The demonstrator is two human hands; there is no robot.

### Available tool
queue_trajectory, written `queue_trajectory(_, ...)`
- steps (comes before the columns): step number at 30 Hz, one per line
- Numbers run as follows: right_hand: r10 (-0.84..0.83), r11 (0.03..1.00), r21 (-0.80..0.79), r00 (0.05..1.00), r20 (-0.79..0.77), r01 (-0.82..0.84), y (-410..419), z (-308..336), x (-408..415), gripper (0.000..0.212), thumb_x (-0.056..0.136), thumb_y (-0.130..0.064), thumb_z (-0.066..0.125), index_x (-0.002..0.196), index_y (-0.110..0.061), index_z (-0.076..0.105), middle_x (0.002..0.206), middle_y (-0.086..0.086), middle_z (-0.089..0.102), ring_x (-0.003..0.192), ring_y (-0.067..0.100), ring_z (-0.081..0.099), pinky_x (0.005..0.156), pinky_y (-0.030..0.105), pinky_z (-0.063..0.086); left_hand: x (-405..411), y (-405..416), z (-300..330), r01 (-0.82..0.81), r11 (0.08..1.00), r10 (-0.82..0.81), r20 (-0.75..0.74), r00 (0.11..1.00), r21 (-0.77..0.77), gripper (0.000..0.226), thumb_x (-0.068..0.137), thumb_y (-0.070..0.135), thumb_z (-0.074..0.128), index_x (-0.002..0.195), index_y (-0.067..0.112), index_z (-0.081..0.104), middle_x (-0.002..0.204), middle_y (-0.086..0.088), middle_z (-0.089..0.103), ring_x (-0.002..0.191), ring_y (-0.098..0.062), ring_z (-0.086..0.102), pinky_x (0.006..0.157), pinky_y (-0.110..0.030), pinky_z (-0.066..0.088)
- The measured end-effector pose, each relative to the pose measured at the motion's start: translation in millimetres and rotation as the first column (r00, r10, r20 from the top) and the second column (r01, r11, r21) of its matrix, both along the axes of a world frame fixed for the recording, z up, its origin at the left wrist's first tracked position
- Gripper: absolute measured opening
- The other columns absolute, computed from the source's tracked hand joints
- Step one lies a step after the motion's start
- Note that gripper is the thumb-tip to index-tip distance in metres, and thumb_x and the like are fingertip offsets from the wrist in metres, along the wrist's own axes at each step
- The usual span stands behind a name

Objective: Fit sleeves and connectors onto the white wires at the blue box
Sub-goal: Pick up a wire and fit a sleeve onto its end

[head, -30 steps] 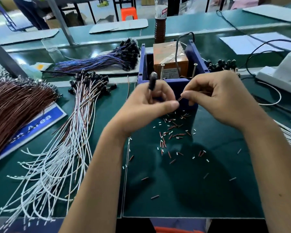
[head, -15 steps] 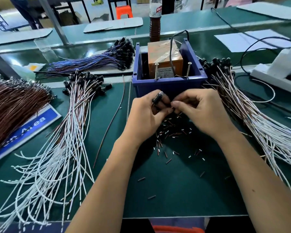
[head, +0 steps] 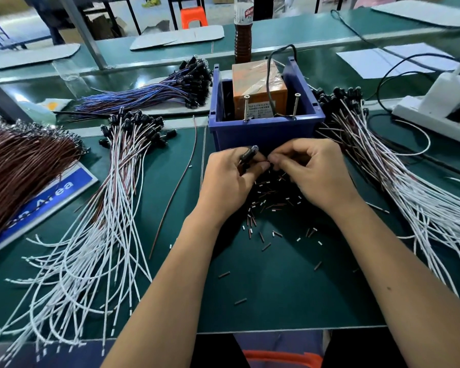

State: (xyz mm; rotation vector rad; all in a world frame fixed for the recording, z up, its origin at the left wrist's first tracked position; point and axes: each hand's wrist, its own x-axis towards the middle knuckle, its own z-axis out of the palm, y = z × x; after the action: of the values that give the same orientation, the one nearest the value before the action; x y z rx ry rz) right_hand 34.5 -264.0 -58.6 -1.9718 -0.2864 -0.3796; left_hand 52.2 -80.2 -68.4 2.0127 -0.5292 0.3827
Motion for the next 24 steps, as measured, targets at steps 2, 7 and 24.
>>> queue_trajectory(2,-0.016,1.0,0.017,1.0,-0.005,0.016,-1.8,-0.5,-0.7,0.007,0.091,-0.016,0.081,0.091,-0.023,0.08,0.074,-0.009,0.076,0.064,0.001,0.067,0.064,0.016,0.051,-0.9,0.1,-0.3,-0.004,1.0,0.004,-0.009,1.0,0.0,0.006,0.085,0.012,0.08,0.083,0.017,0.077,0.069,0.015,0.068,0.065,0.001,0.062,0.066,-0.013,0.044)
queue_trajectory(7,0.013,0.999,0.035,0.999,-0.036,-0.012,-3.5,0.2,-2.7,0.008,0.094,-0.017,0.078,0.09,-0.024,0.079,0.075,-0.006,0.076,0.062,0.0,0.063,0.061,0.016,0.049,-2.1,0.2,-0.4,0.007,1.0,-0.008,-0.052,0.999,-0.008,0.004,0.085,0.013,0.081,0.082,0.015,0.078,0.071,0.008,0.072,0.066,-0.008,0.065,0.066,-0.023,0.05)
queue_trajectory(24,0.056,0.994,0.101,0.988,-0.142,-0.042,-38.4,6.3,-3.3,0.016,0.095,-0.032,0.077,0.09,-0.017,0.072,0.075,0.006,0.076,0.049,0.013,0.056,0.048,0.019,0.046,-0.4,19.2,1.5,0.012,0.986,-0.035,-0.139,0.99,-0.165,0.02,0.087,0.012,0.08,0.079,0.03,0.076,0.071,0.006,0.074,0.061,-0.004,0.062,0.063,-0.019,0.047)
